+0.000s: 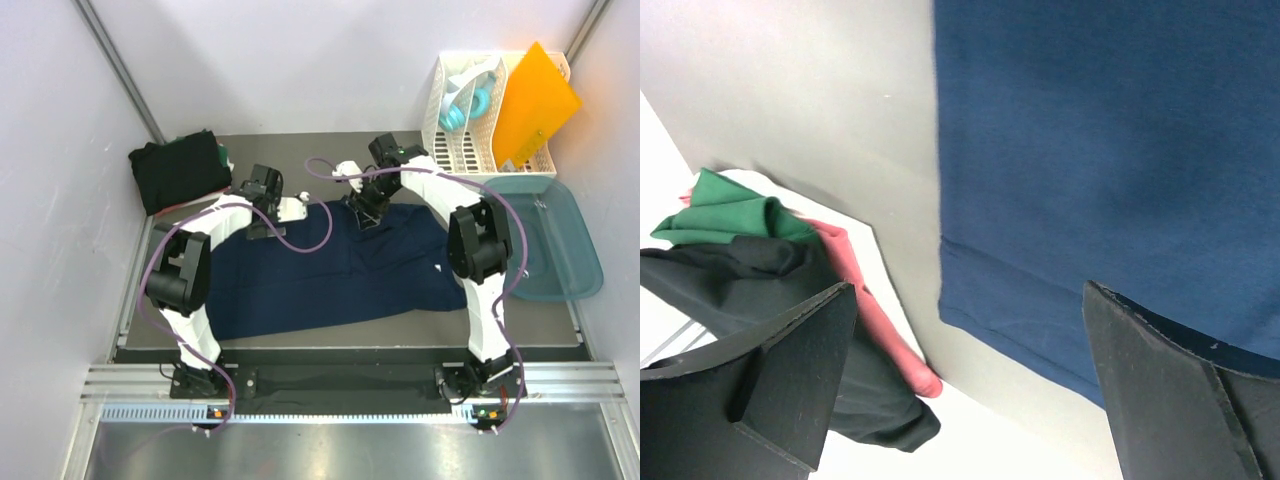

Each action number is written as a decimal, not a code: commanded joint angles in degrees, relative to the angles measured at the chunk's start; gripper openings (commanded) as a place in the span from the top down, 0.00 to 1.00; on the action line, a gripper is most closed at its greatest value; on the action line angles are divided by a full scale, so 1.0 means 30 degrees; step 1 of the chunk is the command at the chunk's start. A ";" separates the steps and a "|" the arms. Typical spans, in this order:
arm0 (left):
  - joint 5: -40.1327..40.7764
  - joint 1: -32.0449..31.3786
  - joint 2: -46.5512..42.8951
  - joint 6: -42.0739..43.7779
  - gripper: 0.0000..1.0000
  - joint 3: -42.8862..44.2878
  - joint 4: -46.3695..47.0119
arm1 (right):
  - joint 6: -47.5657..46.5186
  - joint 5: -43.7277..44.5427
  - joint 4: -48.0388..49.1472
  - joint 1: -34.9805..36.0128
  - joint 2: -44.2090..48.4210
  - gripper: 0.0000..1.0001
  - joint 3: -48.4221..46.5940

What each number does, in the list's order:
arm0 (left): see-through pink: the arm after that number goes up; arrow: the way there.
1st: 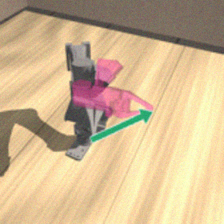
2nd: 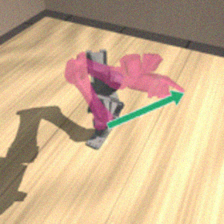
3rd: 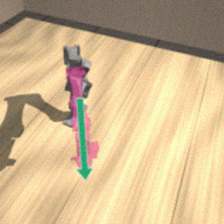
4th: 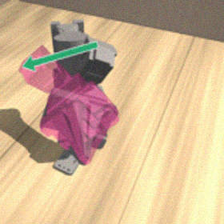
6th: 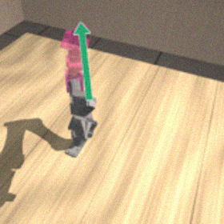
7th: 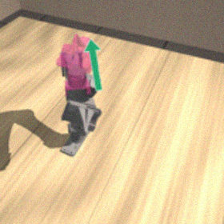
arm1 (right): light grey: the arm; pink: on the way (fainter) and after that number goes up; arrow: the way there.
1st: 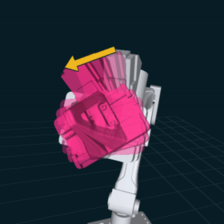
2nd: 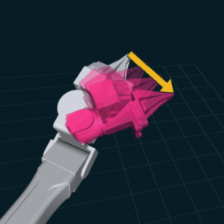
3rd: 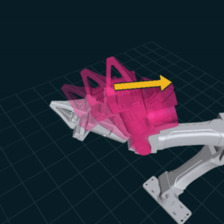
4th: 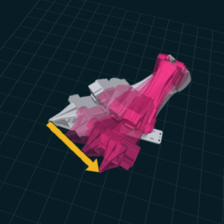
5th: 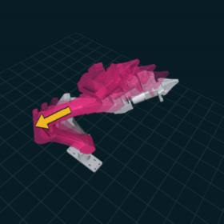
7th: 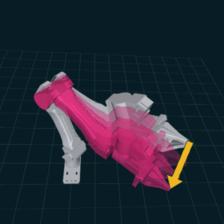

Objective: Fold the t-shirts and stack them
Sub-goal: Grap the side of the flattened tshirt furthest away from the robot with both arms

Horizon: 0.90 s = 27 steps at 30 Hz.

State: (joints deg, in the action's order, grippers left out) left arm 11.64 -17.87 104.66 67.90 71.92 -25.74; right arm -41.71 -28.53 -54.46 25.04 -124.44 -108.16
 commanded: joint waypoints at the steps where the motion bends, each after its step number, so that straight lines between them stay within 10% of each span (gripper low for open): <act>1: -0.0246 0.0067 0.0064 0.0160 0.01 0.0724 0.0698 | -0.0831 0.0075 -0.0891 0.0180 0.1520 0.46 0.0048; 27: 0.0105 0.0067 -0.2221 -0.0132 0.01 -0.1561 0.1020 | -0.5608 0.3417 -0.0983 0.1703 0.5154 0.45 0.5261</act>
State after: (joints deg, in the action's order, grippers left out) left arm 11.64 -17.87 101.08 68.82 67.92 -24.21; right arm -57.08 -18.92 -61.39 28.21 -109.78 -94.87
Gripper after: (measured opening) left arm 0.991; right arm 0.555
